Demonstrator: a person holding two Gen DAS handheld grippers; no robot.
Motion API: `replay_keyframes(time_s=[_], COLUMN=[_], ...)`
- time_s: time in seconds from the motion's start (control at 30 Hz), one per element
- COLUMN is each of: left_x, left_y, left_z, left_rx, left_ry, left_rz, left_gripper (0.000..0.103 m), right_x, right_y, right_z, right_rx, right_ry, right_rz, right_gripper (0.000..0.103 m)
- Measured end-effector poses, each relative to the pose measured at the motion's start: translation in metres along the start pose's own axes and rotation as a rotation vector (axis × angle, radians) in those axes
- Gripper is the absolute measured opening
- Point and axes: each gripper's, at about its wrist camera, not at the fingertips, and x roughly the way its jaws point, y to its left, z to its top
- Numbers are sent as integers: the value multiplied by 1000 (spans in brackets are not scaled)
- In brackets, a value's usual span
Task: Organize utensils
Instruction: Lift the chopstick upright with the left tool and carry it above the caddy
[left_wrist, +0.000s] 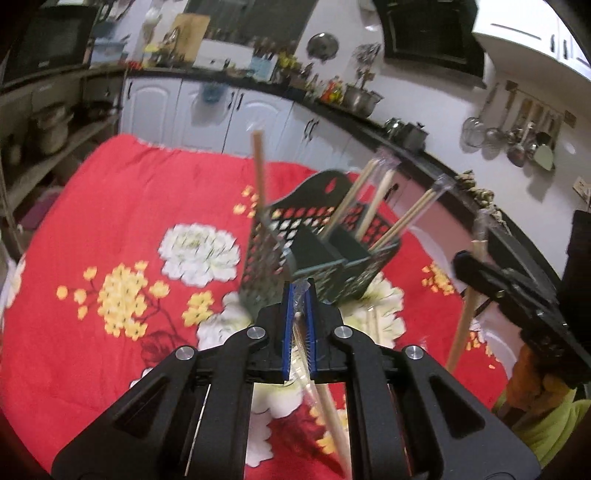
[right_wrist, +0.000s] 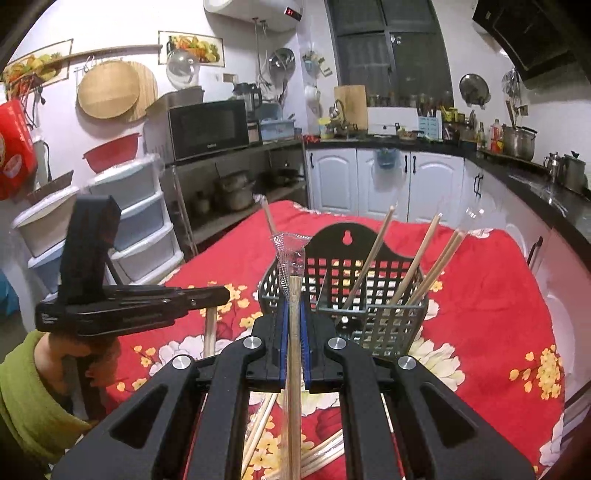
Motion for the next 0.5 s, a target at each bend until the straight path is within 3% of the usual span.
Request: replay_keyframes(time_s=[0.5], left_x=[-8], left_y=[-51], left_z=[29], left_rx=[107], left_ry=[-84], left_rz=[-56], left_gripper=[3], right_x=[-32], right_y=[-17], right_z=[19], right_rx=[19], right_ry=[-107], right_rz=[-49], right_gripper=[6])
